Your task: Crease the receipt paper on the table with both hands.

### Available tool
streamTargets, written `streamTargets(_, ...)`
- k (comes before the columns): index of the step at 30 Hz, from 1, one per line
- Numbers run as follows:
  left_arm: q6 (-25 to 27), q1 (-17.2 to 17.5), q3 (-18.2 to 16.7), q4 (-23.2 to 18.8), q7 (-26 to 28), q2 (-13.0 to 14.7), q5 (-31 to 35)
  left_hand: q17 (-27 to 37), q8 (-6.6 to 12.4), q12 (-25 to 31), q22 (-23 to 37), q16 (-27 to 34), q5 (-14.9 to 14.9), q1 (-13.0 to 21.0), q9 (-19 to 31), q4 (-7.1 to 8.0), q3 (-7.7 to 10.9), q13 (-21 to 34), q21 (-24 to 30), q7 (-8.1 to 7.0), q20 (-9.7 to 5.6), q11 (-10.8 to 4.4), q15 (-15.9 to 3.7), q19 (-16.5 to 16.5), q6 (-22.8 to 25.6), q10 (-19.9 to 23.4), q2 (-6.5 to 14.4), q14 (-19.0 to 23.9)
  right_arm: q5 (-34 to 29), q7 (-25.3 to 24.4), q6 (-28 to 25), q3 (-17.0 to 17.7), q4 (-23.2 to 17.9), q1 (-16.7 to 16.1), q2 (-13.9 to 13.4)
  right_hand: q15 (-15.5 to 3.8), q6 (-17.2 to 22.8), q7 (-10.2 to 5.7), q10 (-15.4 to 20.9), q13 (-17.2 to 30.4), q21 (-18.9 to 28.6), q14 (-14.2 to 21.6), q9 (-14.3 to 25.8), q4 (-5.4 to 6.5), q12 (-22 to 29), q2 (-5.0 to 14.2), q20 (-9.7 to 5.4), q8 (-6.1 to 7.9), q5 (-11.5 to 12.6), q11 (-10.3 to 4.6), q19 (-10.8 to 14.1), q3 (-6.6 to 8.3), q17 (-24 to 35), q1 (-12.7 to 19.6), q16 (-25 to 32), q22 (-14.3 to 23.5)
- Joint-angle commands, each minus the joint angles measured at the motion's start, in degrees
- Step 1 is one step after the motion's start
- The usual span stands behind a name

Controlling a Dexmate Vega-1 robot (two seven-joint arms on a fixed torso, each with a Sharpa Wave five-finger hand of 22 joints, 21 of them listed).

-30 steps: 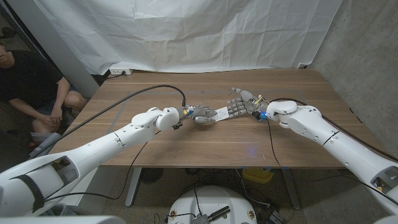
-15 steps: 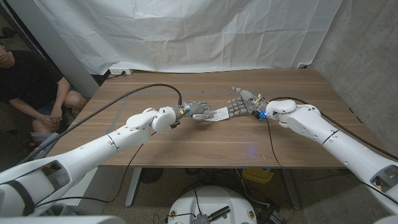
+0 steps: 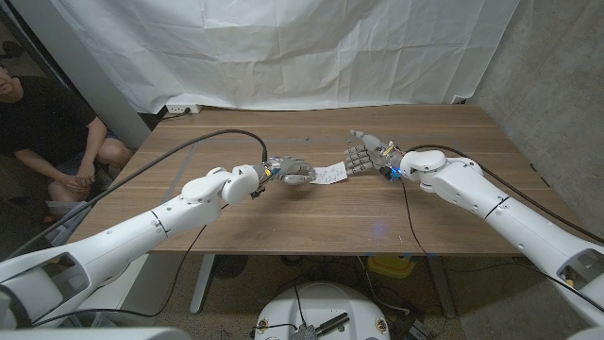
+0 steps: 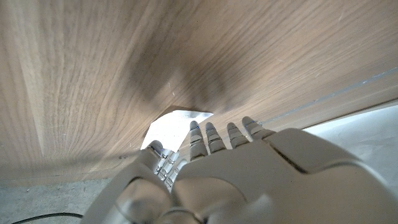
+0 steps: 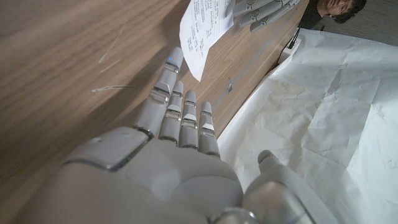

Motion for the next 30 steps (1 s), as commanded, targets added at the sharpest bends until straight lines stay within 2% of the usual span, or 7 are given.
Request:
streamTargets(1, -2.8, -2.8, 2.2, 4.8, -2.2, -2.2, -0.2, 0.2, -0.52, -0.5, 0.2, -0.3, 0.2, -0.2, 0.1, 0.11, -0.3, 0.1, -0.4, -0.66, -0.3, -0.98, -3.76, -1.0, -2.9, -2.7, 3.3, -2.1, 0.2, -1.7, -0.9, 0.5, -1.3, -0.8, 0.0, -0.19, -0.4, 3.34, -0.1, 0.1, 0.2, -0.4, 0.1, 0.24, 0.1, -0.1, -0.13, -0.04, 0.3, 0.04, -0.1, -0.14, 0.2, 0.4, 0.2, 0.2)
streamTargets(7, -4.8, -4.2, 3.2, 6.6, -2.6, -3.0, -0.2, 0.3, -0.35, -0.4, 0.3, -0.2, 0.2, -0.2, 0.1, 0.16, -0.33, 0.1, -0.6, -0.98, -0.47, -1.54, -3.84, -1.5, -4.0, -3.4, 3.4, -3.0, 0.5, -2.7, -1.0, 1.1, -2.5, -1.9, -0.6, -0.26, -0.5, 3.35, -0.1, 0.1, 0.2, -0.4, 0.1, 0.23, 0.1, -0.13, -0.14, -0.01, 0.3, 0.04, -0.1, -0.18, 0.2, 0.4, 0.3, 0.2)
streamTargets(12, -5.8, -4.9, 3.9, 7.2, -2.7, -3.1, 0.3, 0.2, 0.97, 0.8, 0.3, 0.4, 0.3, -0.3, 0.0, 0.18, -0.37, 0.1, -0.5, -1.04, -0.63, -2.04, -3.92, -1.3, -1.1, -1.0, 3.5, -2.4, 0.7, -3.2, -0.8, 1.5, -3.0, -2.4, -0.8, -0.28, -0.5, 3.35, -0.1, 0.1, 0.2, -0.4, 0.1, 0.22, 0.2, -0.16, -0.15, 0.01, 0.3, 0.04, -0.1, -0.21, 0.1, 0.4, 0.3, 0.2)
streamTargets(14, -5.5, -5.1, 4.4, 6.9, -2.9, -3.0, 1.3, 0.2, 1.64, 1.3, 0.3, 0.6, 0.3, -0.2, 0.0, 0.17, -0.37, 0.1, -0.5, -0.79, -0.72, -1.8, -4.02, -1.1, 1.3, 0.6, 3.6, -1.8, 0.6, -3.4, -0.8, 1.5, -3.1, -2.5, -0.8, -0.28, -0.6, 3.35, -0.2, 0.1, 0.2, -0.4, 0.1, 0.22, 0.2, -0.17, -0.15, 0.02, 0.3, 0.04, -0.1, -0.22, 0.1, 0.4, 0.3, 0.2)
streamTargets(17, -5.0, -5.3, 4.9, 6.7, -3.7, -3.1, 2.0, 0.2, 1.97, 1.9, 0.4, 0.7, 0.4, -0.2, 0.0, 0.17, -0.41, 0.1, -0.4, -0.65, -0.61, -2.25, -4.35, -0.9, 3.3, 2.7, 3.6, -1.1, 0.6, -3.3, -0.5, 1.5, -3.1, -2.4, -0.9, -0.28, -0.6, 3.35, -0.2, 0.1, 0.3, -0.4, 0.1, 0.22, 0.2, -0.18, -0.15, 0.03, 0.3, 0.04, -0.1, -0.23, 0.1, 0.4, 0.3, 0.2)
streamTargets(23, -3.7, -5.4, 5.5, 5.9, -5.0, -3.1, 3.0, 0.2, 2.05, 2.2, 0.4, 0.8, 0.4, -0.3, 0.0, 0.2, -0.56, 0.0, -0.4, -0.72, -0.59, -2.49, -4.48, -0.9, 4.5, 4.1, 3.4, -0.8, 0.4, -2.7, -0.2, 1.3, -2.6, -2.0, -0.9, -0.34, -0.6, 3.35, -0.2, 0.1, 0.3, -0.4, 0.1, 0.21, 0.2, -0.2, -0.14, 0.06, 0.3, 0.05, -0.1, -0.27, 0.1, 0.4, 0.4, 0.2)
streamTargets(30, -1.7, -5.5, 5.9, 4.9, -6.7, -3.4, 3.8, 0.2, 2.05, 2.4, 0.4, 0.7, 0.4, -0.6, 0.0, 0.35, -0.89, 0.0, -0.5, -0.09, -0.36, -2.04, -4.47, -1.2, 5.5, 5.1, 3.1, -0.6, 0.6, -3.0, -1.0, 1.4, -2.8, -1.8, -1.0, -0.22, -0.8, 3.35, -0.2, 0.1, 0.5, -0.1, 0.1, 0.19, 0.3, -0.21, -0.14, 0.11, 0.3, 0.04, 0.4, -0.33, 0.1, 0.4, 0.6, 0.2)
